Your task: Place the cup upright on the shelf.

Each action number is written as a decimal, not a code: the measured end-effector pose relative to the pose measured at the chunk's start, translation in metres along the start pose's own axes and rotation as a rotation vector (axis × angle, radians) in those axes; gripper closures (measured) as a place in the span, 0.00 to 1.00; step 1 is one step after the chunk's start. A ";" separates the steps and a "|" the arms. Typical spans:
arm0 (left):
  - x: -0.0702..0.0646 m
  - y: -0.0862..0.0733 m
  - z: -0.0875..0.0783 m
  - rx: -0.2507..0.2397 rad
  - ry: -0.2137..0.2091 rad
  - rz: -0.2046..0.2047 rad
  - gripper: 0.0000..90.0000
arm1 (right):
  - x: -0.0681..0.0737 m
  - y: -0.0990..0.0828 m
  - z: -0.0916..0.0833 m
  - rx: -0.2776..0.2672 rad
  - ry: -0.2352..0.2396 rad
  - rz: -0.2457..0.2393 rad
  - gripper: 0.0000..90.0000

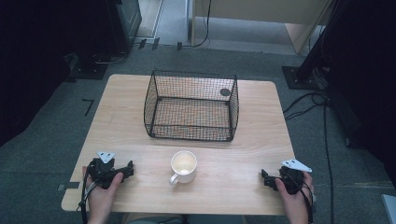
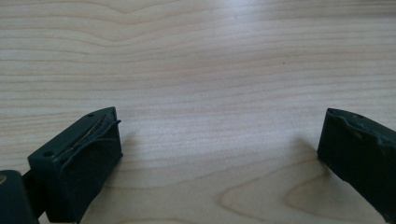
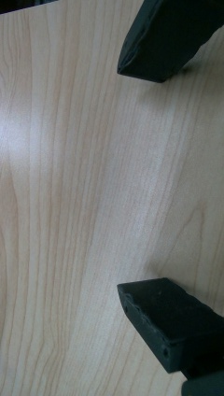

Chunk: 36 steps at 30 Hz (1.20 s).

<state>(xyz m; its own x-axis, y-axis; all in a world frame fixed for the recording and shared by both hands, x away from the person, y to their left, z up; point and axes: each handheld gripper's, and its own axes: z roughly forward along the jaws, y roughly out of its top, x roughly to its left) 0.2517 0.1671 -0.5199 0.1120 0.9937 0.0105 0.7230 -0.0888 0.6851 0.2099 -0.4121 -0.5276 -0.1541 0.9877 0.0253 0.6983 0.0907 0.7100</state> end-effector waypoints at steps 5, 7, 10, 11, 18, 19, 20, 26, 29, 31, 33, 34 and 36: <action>0.001 -0.002 -0.003 0.012 -0.019 0.019 0.00 | 0.000 0.000 0.000 0.000 0.000 0.001 0.00; 0.001 -0.002 -0.005 0.008 -0.028 0.019 0.00 | 0.000 0.000 0.000 0.000 -0.001 0.001 0.00; -0.001 -0.003 -0.011 -0.023 -0.033 0.024 0.01 | 0.000 0.001 0.001 0.000 -0.003 0.003 0.00; -0.003 -0.002 -0.014 -0.034 -0.040 0.028 0.02 | 0.000 0.001 0.001 0.000 -0.003 0.003 0.00; -0.019 0.000 -0.030 -0.055 -0.099 0.067 0.02 | 0.000 0.001 0.001 0.000 -0.004 0.005 0.00; -0.022 0.001 -0.031 -0.059 -0.109 0.067 0.02 | 0.000 0.001 0.001 0.000 -0.004 0.005 0.00; -0.024 0.001 -0.033 -0.061 -0.116 0.072 0.02 | 0.000 0.001 0.001 0.000 -0.004 0.005 0.00; -0.041 0.003 -0.045 -0.081 -0.163 0.109 0.02 | 0.000 0.001 0.001 0.000 -0.004 0.005 0.00; -0.049 0.004 -0.053 -0.092 -0.184 0.128 0.03 | 0.000 0.001 0.001 0.000 -0.004 0.005 0.00; -0.054 0.005 -0.058 -0.101 -0.200 0.136 0.03 | 0.000 0.001 0.001 0.000 -0.004 0.005 0.00; -0.060 0.005 -0.061 -0.107 -0.215 0.148 0.03 | 0.000 0.001 0.001 0.000 -0.004 0.005 0.00; -0.062 0.005 -0.062 -0.109 -0.223 0.153 0.03 | 0.000 0.001 0.001 0.000 -0.004 0.005 0.00; -0.066 0.005 -0.063 -0.109 -0.236 0.169 0.03 | 0.000 0.001 0.001 0.000 -0.004 0.005 0.00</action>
<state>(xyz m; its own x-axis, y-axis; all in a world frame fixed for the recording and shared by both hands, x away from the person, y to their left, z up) 0.2053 0.1049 -0.4716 0.3887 0.9209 -0.0300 0.6050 -0.2306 0.7621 0.2110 -0.4114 -0.5275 -0.1477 0.9887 0.0260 0.6994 0.0858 0.7096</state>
